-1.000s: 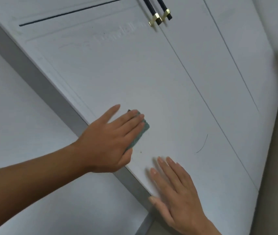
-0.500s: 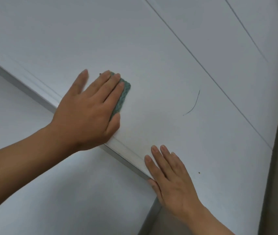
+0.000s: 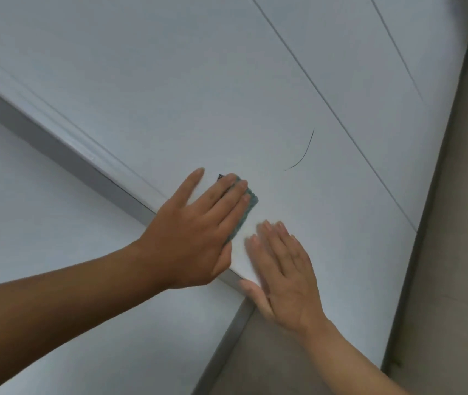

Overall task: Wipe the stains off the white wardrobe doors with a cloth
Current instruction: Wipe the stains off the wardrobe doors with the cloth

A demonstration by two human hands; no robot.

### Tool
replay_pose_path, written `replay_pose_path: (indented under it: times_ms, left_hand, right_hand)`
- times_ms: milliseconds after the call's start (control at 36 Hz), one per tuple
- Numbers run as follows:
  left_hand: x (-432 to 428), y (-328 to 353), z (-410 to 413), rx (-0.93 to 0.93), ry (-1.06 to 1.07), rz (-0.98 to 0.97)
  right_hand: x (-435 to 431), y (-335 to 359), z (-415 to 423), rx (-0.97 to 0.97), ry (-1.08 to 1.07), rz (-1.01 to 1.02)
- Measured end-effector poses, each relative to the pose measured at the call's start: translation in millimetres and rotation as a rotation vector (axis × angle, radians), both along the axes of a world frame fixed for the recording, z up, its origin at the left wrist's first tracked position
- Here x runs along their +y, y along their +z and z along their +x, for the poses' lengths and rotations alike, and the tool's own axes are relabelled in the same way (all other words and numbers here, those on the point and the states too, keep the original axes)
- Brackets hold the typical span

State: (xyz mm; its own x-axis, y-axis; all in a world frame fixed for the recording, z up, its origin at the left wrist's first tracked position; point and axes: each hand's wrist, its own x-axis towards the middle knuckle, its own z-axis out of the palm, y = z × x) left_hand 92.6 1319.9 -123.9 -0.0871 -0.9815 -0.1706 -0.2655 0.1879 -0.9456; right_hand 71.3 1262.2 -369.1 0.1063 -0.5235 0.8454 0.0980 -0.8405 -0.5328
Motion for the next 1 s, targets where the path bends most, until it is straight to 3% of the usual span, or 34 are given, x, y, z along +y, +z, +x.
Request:
replay_pose_path:
  times_ms: [194, 528, 722, 889, 1000]
  left_hand:
    - [-8.3, -14.2, -4.9, 0.010, -0.008, -0.017]
    - [-8.8, -59.3, 0.1, -0.022, -0.005, 0.016]
    - [-8.8, -43.5, -1.6, -0.014, -0.013, -0.125]
    - [-2.8, -96.2, -1.7, 0.009, 0.020, 0.048]
    - [-5.5, -92.6, -6.2, 0.025, 0.035, 0.062]
  right_hand:
    - [-4.4, -88.6, -23.8, 0.126, 0.044, 0.197]
    - [8.4, -100.9, -7.3, 0.153, -0.007, 0.076]
    - [10.8, -98.1, -9.4, 0.158, 0.002, 0.101]
    - [10.2, -96.7, -12.7, 0.176, -0.044, 0.090]
    - [12.0, -102.1, -21.0, 0.159, -0.061, 0.099]
